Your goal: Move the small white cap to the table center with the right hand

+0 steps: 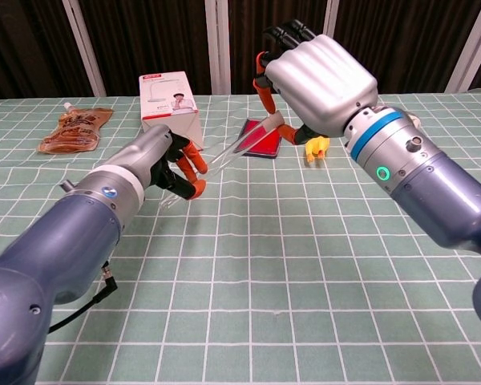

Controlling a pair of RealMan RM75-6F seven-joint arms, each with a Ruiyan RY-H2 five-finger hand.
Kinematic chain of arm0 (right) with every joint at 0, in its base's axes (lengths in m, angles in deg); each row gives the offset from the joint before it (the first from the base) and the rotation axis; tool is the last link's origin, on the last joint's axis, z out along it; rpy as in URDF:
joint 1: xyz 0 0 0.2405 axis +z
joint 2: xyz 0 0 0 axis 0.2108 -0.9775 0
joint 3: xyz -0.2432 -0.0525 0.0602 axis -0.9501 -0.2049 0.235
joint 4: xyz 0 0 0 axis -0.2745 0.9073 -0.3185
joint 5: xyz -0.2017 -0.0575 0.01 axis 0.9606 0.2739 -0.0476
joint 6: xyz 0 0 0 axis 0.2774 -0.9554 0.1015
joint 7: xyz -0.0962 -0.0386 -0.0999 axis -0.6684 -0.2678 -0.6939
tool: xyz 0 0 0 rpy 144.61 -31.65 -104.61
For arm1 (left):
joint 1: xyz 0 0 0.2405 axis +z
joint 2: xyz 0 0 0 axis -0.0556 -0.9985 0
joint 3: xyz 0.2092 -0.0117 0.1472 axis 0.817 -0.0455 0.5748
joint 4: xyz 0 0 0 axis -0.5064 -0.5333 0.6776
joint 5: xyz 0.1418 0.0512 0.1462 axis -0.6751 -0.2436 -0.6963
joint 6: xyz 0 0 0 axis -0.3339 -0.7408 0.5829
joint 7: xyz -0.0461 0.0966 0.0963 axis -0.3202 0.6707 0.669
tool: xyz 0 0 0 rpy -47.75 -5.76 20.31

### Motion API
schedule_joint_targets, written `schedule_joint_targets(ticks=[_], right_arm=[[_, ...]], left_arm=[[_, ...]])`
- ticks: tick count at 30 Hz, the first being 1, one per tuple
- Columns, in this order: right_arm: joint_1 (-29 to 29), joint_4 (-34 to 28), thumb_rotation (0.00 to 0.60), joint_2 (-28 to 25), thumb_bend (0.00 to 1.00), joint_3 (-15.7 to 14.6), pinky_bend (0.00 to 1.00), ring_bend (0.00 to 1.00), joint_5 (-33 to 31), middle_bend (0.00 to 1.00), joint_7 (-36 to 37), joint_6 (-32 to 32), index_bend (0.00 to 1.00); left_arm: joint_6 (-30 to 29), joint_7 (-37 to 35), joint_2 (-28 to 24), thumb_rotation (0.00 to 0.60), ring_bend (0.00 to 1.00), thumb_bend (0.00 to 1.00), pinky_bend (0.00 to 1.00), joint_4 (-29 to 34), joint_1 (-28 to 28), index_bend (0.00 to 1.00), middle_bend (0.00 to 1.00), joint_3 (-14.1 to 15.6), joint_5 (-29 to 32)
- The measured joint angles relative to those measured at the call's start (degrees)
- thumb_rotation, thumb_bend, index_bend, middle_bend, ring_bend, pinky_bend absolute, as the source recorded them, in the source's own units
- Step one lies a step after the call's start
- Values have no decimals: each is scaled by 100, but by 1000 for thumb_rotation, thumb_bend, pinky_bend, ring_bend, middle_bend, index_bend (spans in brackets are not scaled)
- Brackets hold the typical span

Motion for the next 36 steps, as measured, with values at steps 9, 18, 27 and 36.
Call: schedule_joint_targets(ticks=[9,18,27,36], right_arm=[[-6,-43,600,3,360,-10,0,43,15,297,-2,6,602],[-32,-178,600,-85,360,17,0,9,-2,197,-88,2,331],[-146,-520,600,-269,359,49,0,0,-120,2,-453,8,0],[-338,-1014,600,-598,360,79,0,0,-210,0,-631,-91,0]], left_arm=[[-4,-19,-5,600,164,642,90,21,-17,482,524,-31,-40],[-27,-66,-29,600,164,642,91,44,-27,482,524,-15,-172],[-84,-119,-107,600,165,642,91,28,-9,482,524,100,-454],[-70,19,-346,600,175,643,90,-29,23,484,526,415,-806]])
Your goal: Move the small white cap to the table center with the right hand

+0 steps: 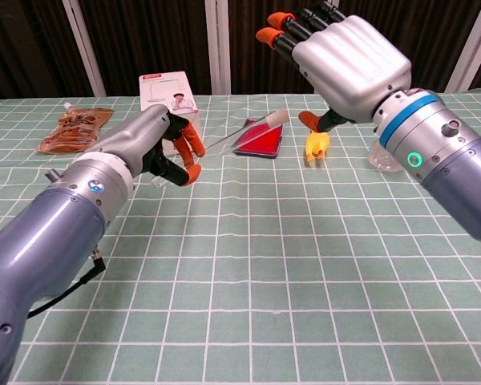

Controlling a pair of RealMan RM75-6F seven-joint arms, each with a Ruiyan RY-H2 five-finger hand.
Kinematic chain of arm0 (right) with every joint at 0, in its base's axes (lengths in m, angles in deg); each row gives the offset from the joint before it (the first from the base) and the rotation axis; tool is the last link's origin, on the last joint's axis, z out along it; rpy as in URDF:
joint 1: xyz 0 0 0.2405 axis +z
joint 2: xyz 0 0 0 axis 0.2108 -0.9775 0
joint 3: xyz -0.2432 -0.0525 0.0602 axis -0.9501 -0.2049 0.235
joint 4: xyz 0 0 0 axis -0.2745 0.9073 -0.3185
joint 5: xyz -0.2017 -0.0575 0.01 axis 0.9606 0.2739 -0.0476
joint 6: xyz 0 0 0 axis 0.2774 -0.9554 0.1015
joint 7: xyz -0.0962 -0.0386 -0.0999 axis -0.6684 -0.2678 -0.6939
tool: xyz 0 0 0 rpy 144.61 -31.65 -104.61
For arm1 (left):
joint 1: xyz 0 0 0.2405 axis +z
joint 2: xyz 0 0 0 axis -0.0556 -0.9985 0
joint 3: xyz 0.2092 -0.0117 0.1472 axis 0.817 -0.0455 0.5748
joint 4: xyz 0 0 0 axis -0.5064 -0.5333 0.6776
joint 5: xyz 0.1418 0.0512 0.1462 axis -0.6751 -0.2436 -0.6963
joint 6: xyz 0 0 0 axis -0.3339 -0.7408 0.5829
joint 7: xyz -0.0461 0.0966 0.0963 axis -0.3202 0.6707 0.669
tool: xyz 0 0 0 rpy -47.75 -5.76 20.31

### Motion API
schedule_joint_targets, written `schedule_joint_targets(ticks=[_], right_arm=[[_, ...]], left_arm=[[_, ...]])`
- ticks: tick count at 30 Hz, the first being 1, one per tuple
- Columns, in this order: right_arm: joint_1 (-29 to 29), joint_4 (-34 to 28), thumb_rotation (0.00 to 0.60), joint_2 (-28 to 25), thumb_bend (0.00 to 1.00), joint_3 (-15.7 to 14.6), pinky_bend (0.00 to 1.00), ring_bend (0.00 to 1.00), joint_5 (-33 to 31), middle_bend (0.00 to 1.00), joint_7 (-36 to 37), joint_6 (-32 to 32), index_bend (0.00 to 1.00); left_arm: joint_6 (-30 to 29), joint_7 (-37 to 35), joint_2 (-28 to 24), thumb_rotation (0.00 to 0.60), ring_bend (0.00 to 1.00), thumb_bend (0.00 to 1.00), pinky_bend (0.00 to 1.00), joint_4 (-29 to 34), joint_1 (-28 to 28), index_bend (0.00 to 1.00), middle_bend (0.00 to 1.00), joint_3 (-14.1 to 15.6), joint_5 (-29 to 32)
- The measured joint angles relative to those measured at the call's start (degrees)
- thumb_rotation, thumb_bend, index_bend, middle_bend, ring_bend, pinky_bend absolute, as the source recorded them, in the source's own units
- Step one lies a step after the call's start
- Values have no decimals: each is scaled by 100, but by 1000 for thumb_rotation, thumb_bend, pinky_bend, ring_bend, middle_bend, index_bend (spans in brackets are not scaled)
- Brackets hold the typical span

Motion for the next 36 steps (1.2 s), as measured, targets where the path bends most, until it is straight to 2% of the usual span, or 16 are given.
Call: schedule_joint_targets(ticks=[9,18,25,28,31,33,36], right_arm=[[-156,-452,600,-368,360,86,0,0,-81,0,-43,-100,0],[-270,-843,600,-582,360,100,0,0,-167,0,-142,-112,0],[-338,-1104,600,-760,359,105,0,0,-174,0,-147,-127,0],[-348,-1205,600,-814,360,108,0,0,-167,0,-159,-125,0],[-382,-1302,600,-863,359,88,0,0,-183,0,-159,-113,0],[-422,-1351,600,-896,360,63,0,0,-205,0,-155,-107,0],[-481,-1399,600,-934,360,27,0,0,-234,0,-143,-112,0]], left_arm=[[212,477,-469,600,175,643,91,-42,57,486,526,538,-293],[542,1240,-711,600,175,643,90,-12,47,486,525,816,-32],[635,1587,-668,600,175,632,88,-127,38,473,511,944,183],[626,1711,-677,600,156,545,75,-91,40,446,452,945,273],[590,1786,-747,600,124,357,61,4,48,391,341,943,301],[521,1798,-796,600,111,297,55,68,65,370,306,951,252],[457,1789,-866,600,100,270,50,177,100,331,278,954,216]])
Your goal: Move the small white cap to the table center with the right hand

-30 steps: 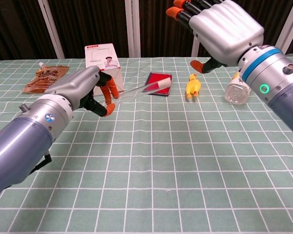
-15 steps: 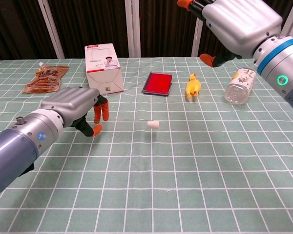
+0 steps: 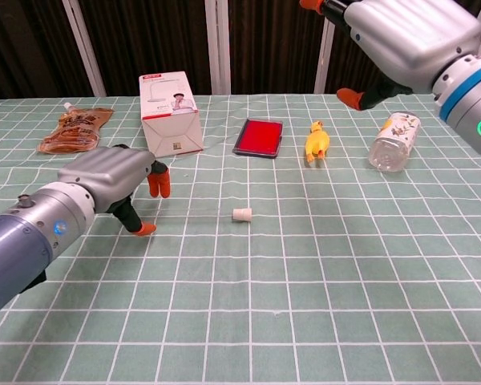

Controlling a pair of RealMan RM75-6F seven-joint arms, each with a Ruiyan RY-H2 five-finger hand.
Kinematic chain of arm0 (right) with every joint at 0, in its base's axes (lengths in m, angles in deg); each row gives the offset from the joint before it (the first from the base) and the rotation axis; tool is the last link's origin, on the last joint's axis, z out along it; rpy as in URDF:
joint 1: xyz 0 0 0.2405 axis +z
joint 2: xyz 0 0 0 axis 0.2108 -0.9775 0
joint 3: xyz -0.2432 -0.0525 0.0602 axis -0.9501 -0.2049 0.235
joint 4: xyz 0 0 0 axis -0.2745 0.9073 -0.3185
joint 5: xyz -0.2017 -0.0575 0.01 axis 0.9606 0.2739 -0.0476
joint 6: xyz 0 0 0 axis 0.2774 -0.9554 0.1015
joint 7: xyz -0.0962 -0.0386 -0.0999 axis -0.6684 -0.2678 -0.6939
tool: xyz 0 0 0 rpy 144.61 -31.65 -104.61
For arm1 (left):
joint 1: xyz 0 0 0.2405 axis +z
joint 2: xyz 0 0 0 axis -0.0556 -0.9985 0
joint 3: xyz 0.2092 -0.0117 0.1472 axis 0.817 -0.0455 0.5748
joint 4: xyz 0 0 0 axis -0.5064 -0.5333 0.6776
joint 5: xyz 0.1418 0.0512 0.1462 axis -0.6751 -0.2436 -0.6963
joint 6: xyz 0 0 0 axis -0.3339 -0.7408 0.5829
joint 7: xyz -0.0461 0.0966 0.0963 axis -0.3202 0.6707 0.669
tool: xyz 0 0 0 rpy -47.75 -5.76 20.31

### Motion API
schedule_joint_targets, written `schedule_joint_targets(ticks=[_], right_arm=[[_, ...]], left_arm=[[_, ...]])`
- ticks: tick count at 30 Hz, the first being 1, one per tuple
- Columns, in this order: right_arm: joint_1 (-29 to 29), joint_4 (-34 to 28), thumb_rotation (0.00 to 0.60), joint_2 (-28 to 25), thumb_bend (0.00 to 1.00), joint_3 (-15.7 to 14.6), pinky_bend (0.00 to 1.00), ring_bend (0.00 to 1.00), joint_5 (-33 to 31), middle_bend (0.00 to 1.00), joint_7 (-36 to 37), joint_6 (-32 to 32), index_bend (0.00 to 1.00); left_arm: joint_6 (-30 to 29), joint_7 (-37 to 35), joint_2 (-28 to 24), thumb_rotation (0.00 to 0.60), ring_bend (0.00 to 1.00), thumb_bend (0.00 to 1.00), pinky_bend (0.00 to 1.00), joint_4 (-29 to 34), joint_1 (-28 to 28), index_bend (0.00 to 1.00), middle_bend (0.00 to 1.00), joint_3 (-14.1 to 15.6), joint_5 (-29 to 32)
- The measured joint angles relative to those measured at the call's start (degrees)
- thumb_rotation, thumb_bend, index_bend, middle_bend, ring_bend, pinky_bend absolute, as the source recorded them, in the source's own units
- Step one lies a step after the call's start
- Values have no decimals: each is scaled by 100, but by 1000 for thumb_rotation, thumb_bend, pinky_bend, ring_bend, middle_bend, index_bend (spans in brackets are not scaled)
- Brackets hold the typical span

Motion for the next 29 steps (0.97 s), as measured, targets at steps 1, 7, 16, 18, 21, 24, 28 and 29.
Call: schedule_joint_targets(ticks=[1,7,16,18,21,24,28,29], right_arm=[[-43,-27,600,-23,360,-22,0,0,-14,0,12,-16,0],[-388,-306,600,-335,360,-192,0,0,-22,0,263,-205,0],[-1492,-1303,600,-1415,360,-566,0,0,-728,0,1575,-414,0],[-1754,-1436,600,-1699,360,-690,0,0,-800,0,1903,-456,0],[-2196,-1583,600,-2097,359,-944,0,0,-787,0,2355,-627,0],[-2457,-1627,600,-2274,360,-1102,0,0,-669,0,2554,-848,0],[-2758,-1589,600,-2365,360,-1246,0,0,-514,0,2719,-1122,0],[-2799,-1565,600,-2370,360,-1267,0,0,-473,0,2729,-1168,0]], left_arm=[[-19,-2,-31,600,96,267,50,49,15,305,274,-1,2],[-141,-156,-499,600,69,262,21,671,190,236,230,-7,-30],[-730,-1764,-1882,600,1,102,0,1412,970,157,116,518,-1579],[-968,-2228,-2281,600,0,100,0,1469,1240,143,103,798,-2123],[-1427,-2838,-2825,600,0,100,0,1468,1700,137,91,1214,-2807],[-1920,-3291,-3163,600,0,100,0,1378,2133,137,91,1515,-3211],[-2454,-3752,-3437,600,0,102,0,1061,2667,126,91,1746,-3486],[-2537,-3840,-3481,600,0,102,0,974,2755,124,91,1774,-3501]])
